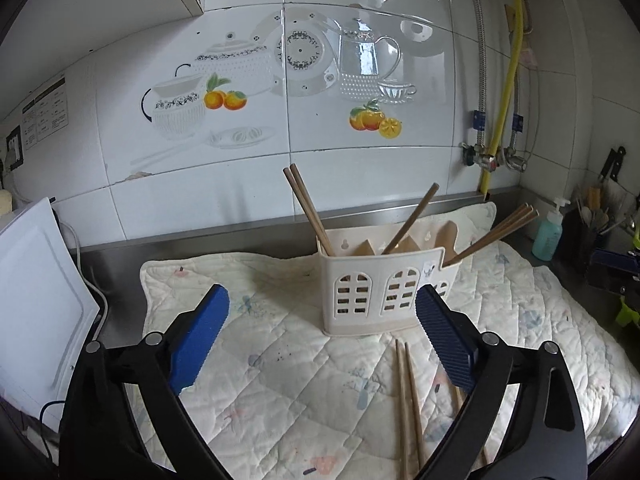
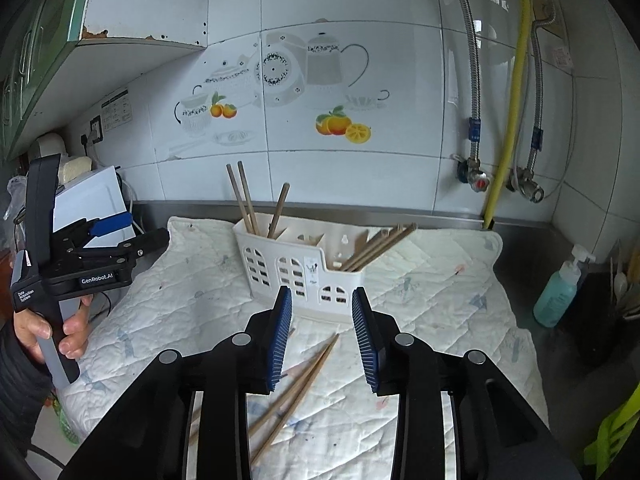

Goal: Organize utensils
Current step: 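Move both open tools back over the remaining chopsticks on the mat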

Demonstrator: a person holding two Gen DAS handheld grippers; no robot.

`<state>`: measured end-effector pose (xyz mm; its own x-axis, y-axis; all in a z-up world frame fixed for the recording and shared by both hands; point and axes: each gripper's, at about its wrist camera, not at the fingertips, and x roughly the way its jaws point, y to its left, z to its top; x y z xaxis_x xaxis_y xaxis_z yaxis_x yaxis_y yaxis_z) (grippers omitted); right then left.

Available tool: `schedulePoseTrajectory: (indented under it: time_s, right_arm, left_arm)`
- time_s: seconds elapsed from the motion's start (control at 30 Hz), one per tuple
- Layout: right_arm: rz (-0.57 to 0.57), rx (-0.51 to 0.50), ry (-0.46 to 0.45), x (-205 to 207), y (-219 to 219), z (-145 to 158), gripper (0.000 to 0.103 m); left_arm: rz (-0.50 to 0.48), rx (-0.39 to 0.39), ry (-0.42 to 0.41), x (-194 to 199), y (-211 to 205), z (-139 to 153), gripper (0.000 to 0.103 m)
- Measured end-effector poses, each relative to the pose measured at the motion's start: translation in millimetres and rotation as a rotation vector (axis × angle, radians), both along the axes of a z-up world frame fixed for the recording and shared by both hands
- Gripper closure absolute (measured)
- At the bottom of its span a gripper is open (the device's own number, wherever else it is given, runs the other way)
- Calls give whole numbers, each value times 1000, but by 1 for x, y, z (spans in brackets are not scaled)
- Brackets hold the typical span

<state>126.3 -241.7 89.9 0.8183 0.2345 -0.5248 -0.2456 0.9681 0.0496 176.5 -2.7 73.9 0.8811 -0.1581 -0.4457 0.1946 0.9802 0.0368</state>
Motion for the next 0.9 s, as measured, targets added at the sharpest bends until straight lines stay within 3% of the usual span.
schedulePoseTrajectory:
  time_s: [0.07, 0.3, 0.6, 0.9]
  right_arm:
    - [-12, -14, 1, -10, 3, -12, 67]
    - [-32, -30, 33, -41, 16, -53, 66]
    - [-44, 12, 148, -62, 30, -109, 66]
    - [-26, 74, 265, -58, 51, -151, 76]
  left_arm:
    - [-8, 14, 4, -9, -1, -8, 5]
    - [-8, 44, 57, -33, 2, -41, 5]
    - [54, 50, 101, -56, 17, -69, 5]
    - [74, 31, 132, -68, 23, -83, 5]
